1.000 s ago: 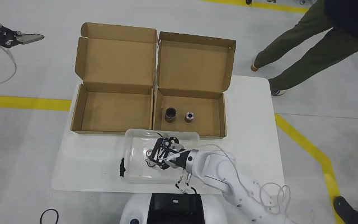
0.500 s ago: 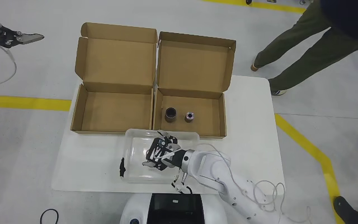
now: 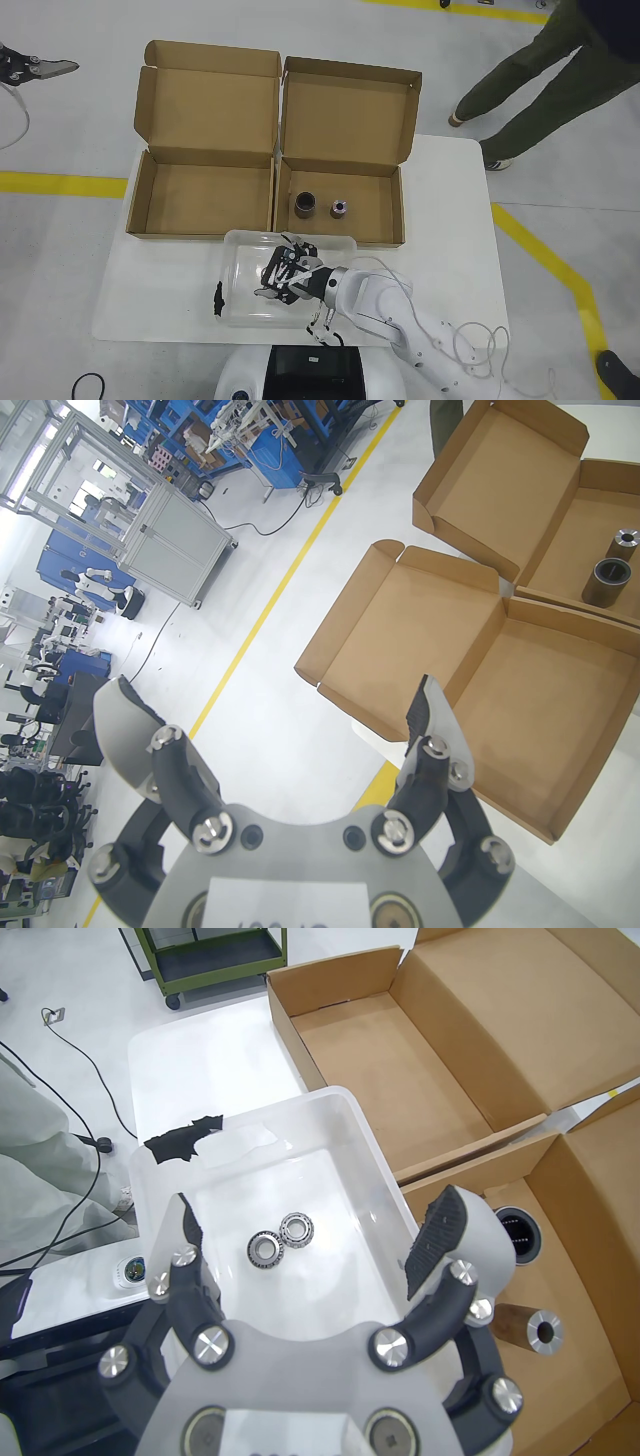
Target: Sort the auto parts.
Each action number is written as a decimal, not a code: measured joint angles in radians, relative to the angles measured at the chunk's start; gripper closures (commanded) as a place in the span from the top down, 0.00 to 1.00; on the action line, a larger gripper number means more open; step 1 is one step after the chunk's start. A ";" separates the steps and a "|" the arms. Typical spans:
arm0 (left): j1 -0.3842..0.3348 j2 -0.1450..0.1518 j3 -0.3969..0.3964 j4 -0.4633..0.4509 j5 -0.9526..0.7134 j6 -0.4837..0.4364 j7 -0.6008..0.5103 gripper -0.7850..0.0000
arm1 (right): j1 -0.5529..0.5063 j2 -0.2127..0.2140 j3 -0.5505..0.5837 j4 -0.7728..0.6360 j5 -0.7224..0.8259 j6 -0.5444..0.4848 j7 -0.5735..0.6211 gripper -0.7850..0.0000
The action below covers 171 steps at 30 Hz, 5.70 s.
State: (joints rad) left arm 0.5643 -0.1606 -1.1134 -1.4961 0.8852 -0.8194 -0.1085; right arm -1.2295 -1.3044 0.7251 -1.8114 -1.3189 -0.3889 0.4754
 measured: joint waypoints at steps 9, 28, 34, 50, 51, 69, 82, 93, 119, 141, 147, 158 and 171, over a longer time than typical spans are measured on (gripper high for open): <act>0.000 0.000 0.000 0.000 0.000 0.000 0.000 1.00 | 0.021 -0.002 -0.040 -0.006 -0.006 -0.110 0.046 0.97; 0.000 0.000 0.000 0.000 0.000 0.000 0.000 1.00 | 0.103 -0.047 -0.146 0.121 -0.037 -0.068 0.141 0.65; 0.000 0.000 0.000 0.000 0.000 0.000 0.000 1.00 | 0.107 -0.059 -0.160 0.160 -0.045 -0.026 0.176 0.48; 0.000 0.000 0.000 0.000 0.000 0.000 0.000 1.00 | 0.124 -0.113 -0.199 0.269 -0.022 0.152 0.135 0.48; 0.000 0.000 0.000 0.000 0.000 0.000 0.000 1.00 | 0.127 -0.117 -0.202 0.275 -0.024 0.161 0.134 0.48; 0.000 0.000 0.000 0.000 0.000 0.000 0.000 1.00 | 0.158 -0.168 -0.241 0.368 -0.071 0.208 0.139 0.43; 0.000 0.000 0.000 0.000 0.000 0.000 0.000 1.00 | 0.140 -0.180 -0.230 0.383 -0.109 0.214 0.146 0.00; 0.000 0.000 0.000 0.000 0.000 0.000 0.000 1.00 | 0.096 -0.169 -0.179 0.308 -0.081 0.169 0.096 0.00; 0.000 0.000 0.000 0.000 0.000 0.000 0.000 1.00 | -0.020 -0.122 0.007 0.012 0.134 0.017 -0.161 0.00; 0.000 0.000 0.000 0.000 0.000 0.000 0.000 1.00 | -0.064 -0.107 0.049 -0.048 0.137 -0.005 -0.226 0.00; 0.000 0.000 0.000 0.000 0.000 0.000 0.000 1.00 | -0.064 -0.107 0.049 -0.048 0.137 -0.005 -0.226 0.00; 0.000 0.000 0.000 0.000 0.000 0.000 0.000 1.00 | -0.048 -0.103 0.090 -0.075 0.235 -0.053 -0.239 0.00; 0.000 0.000 0.000 0.000 0.000 0.000 0.000 1.00 | 0.030 -0.097 0.205 -0.164 0.533 -0.102 -0.186 0.00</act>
State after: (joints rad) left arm 0.5643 -0.1606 -1.1134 -1.4961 0.8852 -0.8194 -0.1085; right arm -1.2000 -1.4016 0.9303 -1.9758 -0.7863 -0.4905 0.2894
